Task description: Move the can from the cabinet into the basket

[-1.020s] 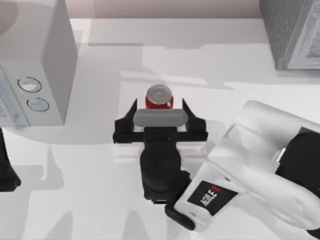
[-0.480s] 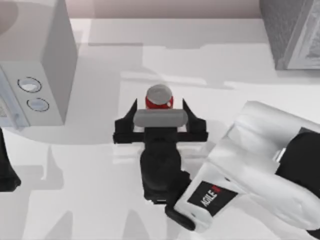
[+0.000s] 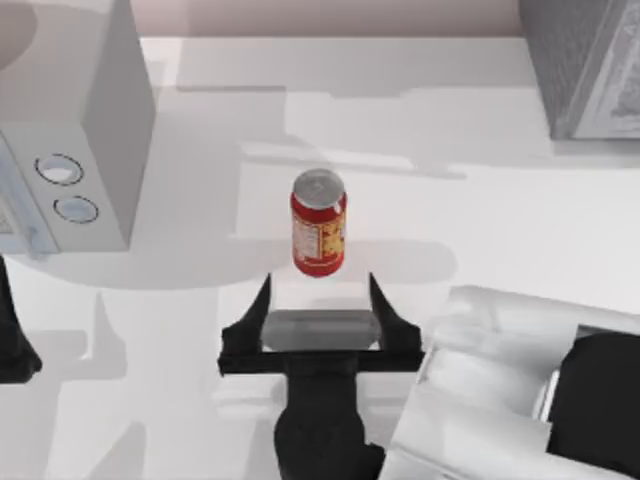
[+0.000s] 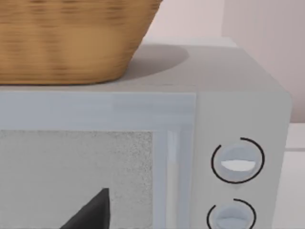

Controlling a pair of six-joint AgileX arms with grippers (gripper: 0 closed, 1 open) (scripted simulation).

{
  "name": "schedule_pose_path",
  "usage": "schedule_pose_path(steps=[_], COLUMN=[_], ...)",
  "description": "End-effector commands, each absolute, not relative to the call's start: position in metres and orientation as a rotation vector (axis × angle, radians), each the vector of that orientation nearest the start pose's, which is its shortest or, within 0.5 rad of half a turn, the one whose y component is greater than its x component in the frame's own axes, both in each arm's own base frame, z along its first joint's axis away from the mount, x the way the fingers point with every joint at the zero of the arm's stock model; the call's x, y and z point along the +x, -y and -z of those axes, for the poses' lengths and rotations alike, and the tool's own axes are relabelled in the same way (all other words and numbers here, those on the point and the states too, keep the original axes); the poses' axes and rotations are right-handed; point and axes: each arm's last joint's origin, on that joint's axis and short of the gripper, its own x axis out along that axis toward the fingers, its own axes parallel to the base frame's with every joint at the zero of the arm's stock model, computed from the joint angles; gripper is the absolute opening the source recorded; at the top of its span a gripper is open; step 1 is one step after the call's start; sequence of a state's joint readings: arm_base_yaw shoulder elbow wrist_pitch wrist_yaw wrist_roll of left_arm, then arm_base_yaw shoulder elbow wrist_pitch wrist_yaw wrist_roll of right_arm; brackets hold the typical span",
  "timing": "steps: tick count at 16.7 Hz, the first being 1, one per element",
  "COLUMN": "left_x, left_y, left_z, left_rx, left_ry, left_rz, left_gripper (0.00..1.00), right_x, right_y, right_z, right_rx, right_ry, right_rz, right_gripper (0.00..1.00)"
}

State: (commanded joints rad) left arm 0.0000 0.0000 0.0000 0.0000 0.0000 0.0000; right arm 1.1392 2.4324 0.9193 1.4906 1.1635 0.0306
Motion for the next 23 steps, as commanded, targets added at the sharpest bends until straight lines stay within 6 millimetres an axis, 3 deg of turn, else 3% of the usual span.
schedule_pose_path(steps=[5,11,17,20,23], left_x=[0.106,0.106,0.106,0.106,0.106], left_y=[0.001,0.001,0.001,0.001,0.001], left_z=[-0.16,-0.16,-0.16,-0.16,-0.16], left_rx=[0.0,0.0,0.0,0.0,0.0], left_ry=[0.0,0.0,0.0,0.0,0.0], left_rz=[0.0,0.0,0.0,0.0,0.0], left_gripper=[1.0,1.0,1.0,1.0,1.0], right_x=[0.185,0.183,0.184,0.2,0.222], right_y=[-0.33,-0.287,-0.284,-0.264,-0.225], right_z=[-0.028,-0.027,-0.027,-0.042,-0.069], right_rx=[0.007,0.001,-0.008,-0.05,-0.114], right_ry=[0.0,-0.002,-0.007,-0.034,-0.092], right_rz=[0.001,0.0,-0.002,0.018,0.047], right_gripper=[1.0,1.0,1.0,1.0,1.0])
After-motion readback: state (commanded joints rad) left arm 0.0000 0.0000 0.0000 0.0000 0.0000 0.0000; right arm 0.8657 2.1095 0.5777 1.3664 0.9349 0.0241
